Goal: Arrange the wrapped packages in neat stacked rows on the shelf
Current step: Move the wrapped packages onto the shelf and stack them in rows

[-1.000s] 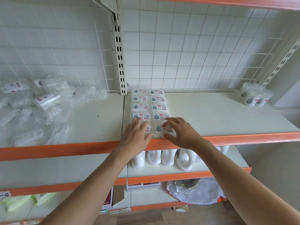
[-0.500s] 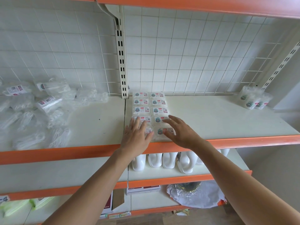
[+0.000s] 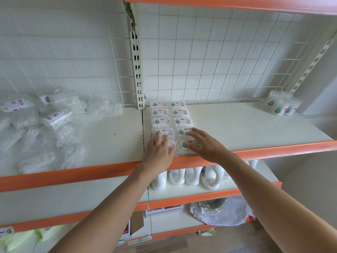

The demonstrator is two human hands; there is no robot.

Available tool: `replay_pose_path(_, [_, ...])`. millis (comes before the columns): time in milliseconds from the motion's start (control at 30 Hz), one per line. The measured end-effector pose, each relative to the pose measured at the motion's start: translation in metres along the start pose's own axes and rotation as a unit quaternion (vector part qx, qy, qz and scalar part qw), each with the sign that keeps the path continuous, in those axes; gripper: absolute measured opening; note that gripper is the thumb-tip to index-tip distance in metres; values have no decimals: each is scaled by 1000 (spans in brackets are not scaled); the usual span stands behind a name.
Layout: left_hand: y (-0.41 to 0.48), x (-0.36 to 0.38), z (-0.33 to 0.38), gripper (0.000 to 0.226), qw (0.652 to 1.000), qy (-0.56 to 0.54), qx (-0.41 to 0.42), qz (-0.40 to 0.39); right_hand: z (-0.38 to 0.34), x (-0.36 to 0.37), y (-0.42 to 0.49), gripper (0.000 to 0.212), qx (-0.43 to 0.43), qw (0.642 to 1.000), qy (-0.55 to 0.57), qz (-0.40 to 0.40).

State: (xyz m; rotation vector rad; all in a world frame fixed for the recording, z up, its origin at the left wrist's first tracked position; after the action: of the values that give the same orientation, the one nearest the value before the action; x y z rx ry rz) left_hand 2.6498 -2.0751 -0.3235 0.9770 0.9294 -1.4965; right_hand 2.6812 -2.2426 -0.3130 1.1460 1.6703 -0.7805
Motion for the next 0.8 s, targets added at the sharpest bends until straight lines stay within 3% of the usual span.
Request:
replay_pose_path(333, [-2,2,1,62,1000,29,0,6,3,1,2,52,-2,1000,-2,-2])
replay_pose_path(533, [8,-12,1,62,999,16,-16,36,0,-12,18,50,-17,998,-18,63])
replay_pose_path(800, [61,-21,-9,63,998,59,-4,-1,-10,0,59,56,-44,998,-50,-15])
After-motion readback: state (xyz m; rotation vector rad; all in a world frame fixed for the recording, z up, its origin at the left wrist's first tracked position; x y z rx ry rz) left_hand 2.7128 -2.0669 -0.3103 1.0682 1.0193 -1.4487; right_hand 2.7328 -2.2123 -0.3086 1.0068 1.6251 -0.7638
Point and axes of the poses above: each hand's wrist, its own y-axis towards the middle knuckle, its own x-axis out of the palm, z = x × y, the point moved 8 cm from there along y, towards the middle knuckle, and after that the axes turned 2 degrees about -x, right-handed, at the moved point
